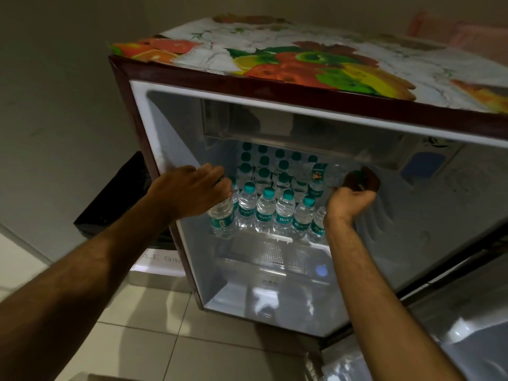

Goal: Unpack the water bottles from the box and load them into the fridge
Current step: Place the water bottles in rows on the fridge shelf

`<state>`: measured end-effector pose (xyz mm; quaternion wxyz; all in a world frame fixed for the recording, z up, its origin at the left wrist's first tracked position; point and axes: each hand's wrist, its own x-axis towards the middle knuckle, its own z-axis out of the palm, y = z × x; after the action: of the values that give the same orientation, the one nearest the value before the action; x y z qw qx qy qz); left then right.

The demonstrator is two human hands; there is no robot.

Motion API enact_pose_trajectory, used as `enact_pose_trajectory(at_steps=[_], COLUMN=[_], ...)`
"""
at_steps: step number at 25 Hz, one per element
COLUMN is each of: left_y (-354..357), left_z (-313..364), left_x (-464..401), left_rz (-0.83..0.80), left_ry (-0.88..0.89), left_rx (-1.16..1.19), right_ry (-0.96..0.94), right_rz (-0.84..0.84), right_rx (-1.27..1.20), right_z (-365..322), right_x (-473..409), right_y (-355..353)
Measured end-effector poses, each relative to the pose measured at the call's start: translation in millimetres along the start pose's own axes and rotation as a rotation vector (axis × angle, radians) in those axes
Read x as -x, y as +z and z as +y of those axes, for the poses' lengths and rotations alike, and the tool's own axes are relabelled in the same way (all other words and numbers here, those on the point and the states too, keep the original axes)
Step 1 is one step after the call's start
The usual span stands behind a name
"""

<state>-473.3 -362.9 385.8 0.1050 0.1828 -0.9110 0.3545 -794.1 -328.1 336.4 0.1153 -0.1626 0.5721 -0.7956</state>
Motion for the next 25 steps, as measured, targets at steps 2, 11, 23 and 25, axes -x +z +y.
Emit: enact_pose_trajectory(at_steps=[2, 11, 23, 25], left_y=[1, -8, -6, -4], left_z=[1, 3, 5, 6], left_x=[1, -5, -6, -6], left_rz=[0.016, -0.046, 0.061, 0.084], left_ry=[0.009, -0.032, -0.033, -0.029], left_rx=[-0.006, 0.035, 0.061, 0.058], right_ry=[-0.053, -0.042, -0.122, -0.157], right_rz=[-0.028, -0.397, -0.920, -0.936], right_rx=[0.141, 0.776, 1.147, 1.152], right_z=[3, 25, 38, 40], right_x=[-10, -56, -90, -90], right_y=[1, 28, 33, 31])
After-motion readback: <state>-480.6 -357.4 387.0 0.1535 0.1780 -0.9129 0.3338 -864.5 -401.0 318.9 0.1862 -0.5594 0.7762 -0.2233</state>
